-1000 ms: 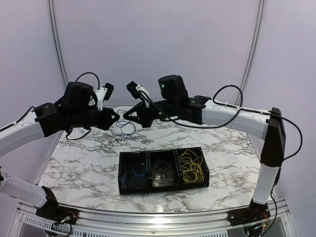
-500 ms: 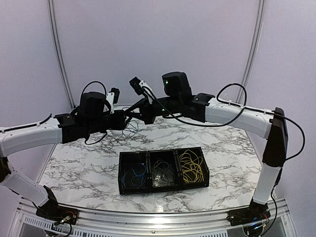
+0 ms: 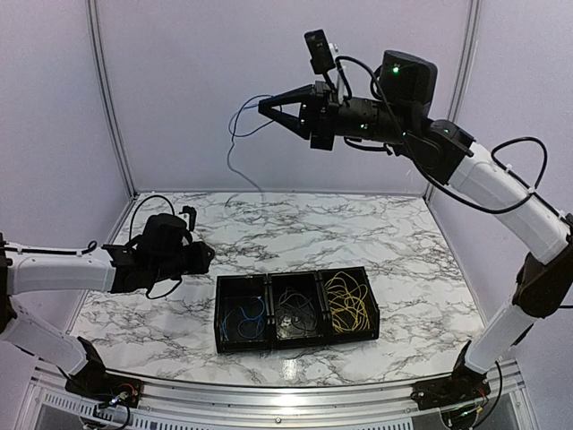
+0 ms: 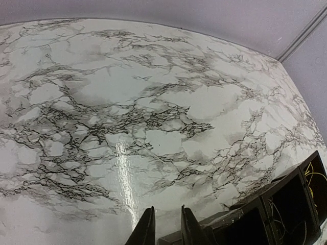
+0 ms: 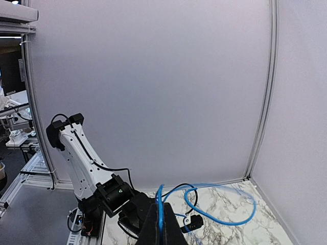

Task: Untangle the cables

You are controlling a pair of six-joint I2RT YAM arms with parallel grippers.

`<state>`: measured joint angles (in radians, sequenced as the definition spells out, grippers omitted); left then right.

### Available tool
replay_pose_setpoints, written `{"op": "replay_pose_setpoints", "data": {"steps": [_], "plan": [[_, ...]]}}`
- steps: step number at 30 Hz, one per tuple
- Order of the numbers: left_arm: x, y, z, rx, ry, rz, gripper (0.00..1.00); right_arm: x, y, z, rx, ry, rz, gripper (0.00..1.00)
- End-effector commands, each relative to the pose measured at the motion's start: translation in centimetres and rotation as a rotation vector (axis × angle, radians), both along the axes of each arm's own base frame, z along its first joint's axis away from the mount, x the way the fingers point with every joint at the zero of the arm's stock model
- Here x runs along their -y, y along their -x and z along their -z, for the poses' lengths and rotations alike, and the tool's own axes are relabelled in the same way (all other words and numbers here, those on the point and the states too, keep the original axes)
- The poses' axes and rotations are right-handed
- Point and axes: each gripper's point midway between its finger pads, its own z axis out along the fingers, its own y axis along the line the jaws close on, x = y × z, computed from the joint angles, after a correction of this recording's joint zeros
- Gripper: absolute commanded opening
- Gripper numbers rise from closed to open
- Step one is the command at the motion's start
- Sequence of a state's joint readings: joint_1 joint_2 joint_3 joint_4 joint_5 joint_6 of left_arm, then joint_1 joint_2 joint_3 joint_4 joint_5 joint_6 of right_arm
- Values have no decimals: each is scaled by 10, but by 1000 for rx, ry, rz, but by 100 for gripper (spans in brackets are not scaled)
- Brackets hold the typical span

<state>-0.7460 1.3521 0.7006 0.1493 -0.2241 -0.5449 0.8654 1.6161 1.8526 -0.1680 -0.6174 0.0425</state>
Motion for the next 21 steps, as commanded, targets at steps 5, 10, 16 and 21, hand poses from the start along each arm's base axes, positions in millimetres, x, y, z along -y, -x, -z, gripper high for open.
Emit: {"op": "replay_pose_setpoints", "data": {"steps": [5, 10, 16, 21], "plan": [[-42, -5, -20, 54, 10, -132, 21, 5, 3, -11, 54, 2, -1, 0], [-64, 3, -31, 65, -4, -190, 35, 0, -1, 18, 48, 61, -8, 0], [-97, 18, -43, 77, -30, -289, 49, -8, -3, 64, -6, 142, -31, 0], [-123, 29, -55, 103, -21, -376, 59, -20, 0, 105, -38, 215, -64, 0]]}}
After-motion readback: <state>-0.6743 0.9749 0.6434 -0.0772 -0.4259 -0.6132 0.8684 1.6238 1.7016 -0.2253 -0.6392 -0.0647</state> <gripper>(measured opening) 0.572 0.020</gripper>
